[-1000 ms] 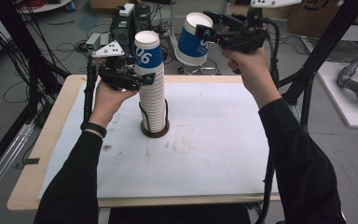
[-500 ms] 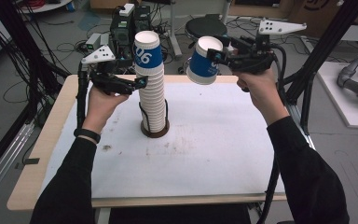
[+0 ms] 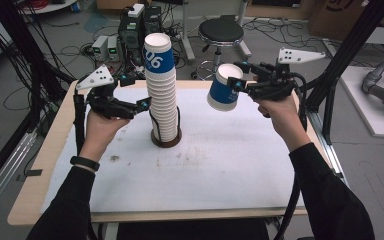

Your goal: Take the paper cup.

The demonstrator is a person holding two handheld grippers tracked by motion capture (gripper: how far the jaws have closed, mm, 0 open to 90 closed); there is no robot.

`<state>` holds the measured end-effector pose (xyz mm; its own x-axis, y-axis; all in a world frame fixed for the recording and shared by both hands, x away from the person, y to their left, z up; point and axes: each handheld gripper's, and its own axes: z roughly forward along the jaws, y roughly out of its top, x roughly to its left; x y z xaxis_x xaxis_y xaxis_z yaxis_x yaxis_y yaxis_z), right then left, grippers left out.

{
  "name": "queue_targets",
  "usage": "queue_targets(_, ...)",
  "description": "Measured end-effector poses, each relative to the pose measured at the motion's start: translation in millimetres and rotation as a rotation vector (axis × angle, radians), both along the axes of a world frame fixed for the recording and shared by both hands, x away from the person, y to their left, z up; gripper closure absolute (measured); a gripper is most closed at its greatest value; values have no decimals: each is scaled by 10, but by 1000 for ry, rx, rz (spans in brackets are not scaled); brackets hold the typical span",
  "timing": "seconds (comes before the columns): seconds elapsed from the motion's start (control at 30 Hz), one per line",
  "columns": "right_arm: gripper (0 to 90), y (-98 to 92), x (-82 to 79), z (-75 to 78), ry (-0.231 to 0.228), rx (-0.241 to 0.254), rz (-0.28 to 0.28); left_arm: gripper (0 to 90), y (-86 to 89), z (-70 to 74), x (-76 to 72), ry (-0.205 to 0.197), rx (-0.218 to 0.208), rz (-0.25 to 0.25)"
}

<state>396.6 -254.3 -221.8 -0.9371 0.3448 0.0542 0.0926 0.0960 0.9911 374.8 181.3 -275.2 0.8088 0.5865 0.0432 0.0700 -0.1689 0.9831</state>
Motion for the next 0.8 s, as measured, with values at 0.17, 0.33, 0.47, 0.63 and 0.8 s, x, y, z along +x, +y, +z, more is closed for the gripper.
queue_targets(0.17, 318, -49, -54, -151, 14, -4, -8, 67, -20, -96, -130, -7, -7, -22)
queue_targets(0.33, 318, -71, -116, -279, 18, -10, -14, 67, -71, -228, -211, 7, -2, -49)
queue_targets(0.47, 318, -80, -162, -387, 17, -19, -18, 67, -119, -315, -259, 10, -1, -66)
queue_targets(0.63, 318, -111, -208, -523, 23, -24, -30, 67, -157, -421, -282, 28, 1, -83)
queue_targets(0.8, 318, -159, -243, -665, 34, -25, -42, 67, -166, -535, -285, 40, 2, -81)
